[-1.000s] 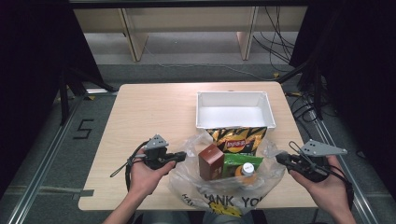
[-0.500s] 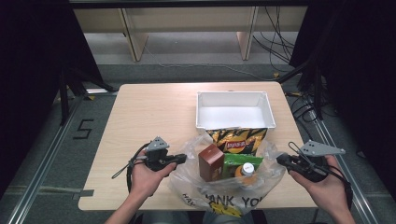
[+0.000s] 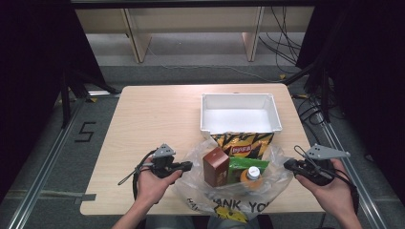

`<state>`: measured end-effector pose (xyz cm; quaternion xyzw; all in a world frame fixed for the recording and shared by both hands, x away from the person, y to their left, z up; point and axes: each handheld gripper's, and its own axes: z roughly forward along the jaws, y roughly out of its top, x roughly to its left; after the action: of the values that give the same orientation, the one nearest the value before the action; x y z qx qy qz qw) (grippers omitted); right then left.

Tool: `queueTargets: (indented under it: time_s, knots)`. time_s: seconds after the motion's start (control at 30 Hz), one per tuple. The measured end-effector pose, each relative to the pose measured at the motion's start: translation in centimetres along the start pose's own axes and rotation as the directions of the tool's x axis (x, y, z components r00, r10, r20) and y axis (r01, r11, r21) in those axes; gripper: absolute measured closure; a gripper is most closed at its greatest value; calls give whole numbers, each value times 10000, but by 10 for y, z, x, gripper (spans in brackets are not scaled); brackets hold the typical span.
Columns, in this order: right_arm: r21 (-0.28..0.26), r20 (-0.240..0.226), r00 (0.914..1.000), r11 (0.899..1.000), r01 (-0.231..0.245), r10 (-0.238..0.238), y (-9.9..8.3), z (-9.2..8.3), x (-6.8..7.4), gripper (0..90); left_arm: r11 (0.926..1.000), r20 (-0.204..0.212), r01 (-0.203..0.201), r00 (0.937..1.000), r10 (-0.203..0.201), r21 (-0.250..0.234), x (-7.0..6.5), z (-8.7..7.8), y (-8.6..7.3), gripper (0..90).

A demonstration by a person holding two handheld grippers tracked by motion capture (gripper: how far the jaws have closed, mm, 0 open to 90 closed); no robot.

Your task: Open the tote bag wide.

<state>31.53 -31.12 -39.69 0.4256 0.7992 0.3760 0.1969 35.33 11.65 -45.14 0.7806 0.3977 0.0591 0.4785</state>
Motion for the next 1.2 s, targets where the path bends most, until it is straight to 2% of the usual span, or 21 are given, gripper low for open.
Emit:
queueTargets:
  time_s: [0.13, 0.17, 0.2, 0.27, 0.3, 0.37, 0.4, 0.43, 0.47, 0.57, 0.6, 0.63, 0.73, 0.8, 0.83, 0.9, 0.97, 1.0, 1.03, 1.07, 1.2]
  knots:
    - [89, 57, 9998, 9997, 206, -206, -3, 3, -6, 828, 9999, 84, 132, 9999, -133, 46, 3, 3, -3, 877]
    - [199, 94, 9998, 9996, -185, 183, -4, 3, -5, 831, 9999, 84, 132, 9999, -133, 46, 3, 3, -3, 877]
    - [141, 155, 9999, 9999, 52, -54, -5, 5, -8, 832, 9998, 60, 183, 9998, -183, 109, 5, 4, -5, 876]
    - [363, 190, 9993, 9988, -330, 323, -6, 6, -6, 836, 9995, 37, 296, 9996, -297, 149, 6, 6, -7, 876]
    - [185, 249, 9995, 9997, 184, -189, -7, 10, -10, 841, 9992, 71, 345, 9994, -346, 205, 7, 6, -8, 877]
    - [463, 124, 9997, 9987, -208, 202, -9, 11, -7, 848, 9991, 64, 343, 9994, -345, 259, 8, 8, -9, 877]
    - [386, 204, 9996, 9991, 178, -186, -9, 13, -11, 849, 9990, 73, 368, 9993, -370, 245, 8, 9, -10, 877]
    - [505, 16, 10000, 9987, 69, -69, -9, 14, -11, 850, 9990, 79, 376, 9993, -377, 225, 8, 10, -10, 877]
    - [616, 126, 9996, 9978, -248, 240, -10, 14, -7, 850, 9988, 76, 364, 9993, -366, 322, 8, 10, -11, 877]
    - [476, 258, 9993, 9985, 257, -270, -11, 17, -12, 854, 9985, 68, 377, 9993, -380, 390, 8, 12, -13, 878]
    - [476, 258, 9993, 9985, 257, -270, -11, 17, -12, 854, 9985, 68, 377, 9993, -380, 390, 8, 12, -13, 878]
    - [617, 131, 9998, 9980, -136, 128, -11, 17, -11, 858, 9983, 79, 366, 9993, -370, 463, 8, 13, -14, 878]
    - [606, 265, 9995, 9980, 182, -198, -13, 19, -14, 863, 9982, 60, 295, 9995, -299, 528, 9, 14, -15, 878]
    - [750, 238, 9997, 9972, -66, 49, -14, 19, -13, 867, 9978, 45, 380, 9993, -383, 551, 9, 16, -16, 878]
    - [669, 255, 9996, 9977, 73, -91, -13, 20, -14, 868, 9974, 78, 268, 9996, -274, 675, 11, 16, -16, 878]
    - [775, 244, 9997, 9970, -45, 26, -14, 20, -14, 869, 9975, 25, 357, 9994, -359, 609, 10, 17, -17, 879]
    - [757, 210, 9996, 9970, 169, -186, -15, 23, -16, 876, 9972, -4, 419, 9991, -420, 611, 11, 19, -18, 879]
    - [844, 252, 9996, 9964, 74, -96, -15, 22, -16, 880, 9967, 32, 463, 9989, -466, 662, 11, 19, -19, 878]
    - [1078, 276, 9991, 9936, -345, 317, -15, 21, -12, 882, 9971, 8, 398, 9992, -399, 654, 11, 19, -19, 879]
    - [1055, 278, 9990, 9937, -377, 349, -15, 21, -12, 884, 9963, -106, 244, 9997, -236, 820, 11, 18, -19, 879]
    - [891, 210, 9995, 9958, 207, -226, -17, 24, -17, 893, 9964, -47, 393, 9992, -390, 750, 11, 21, -20, 880]
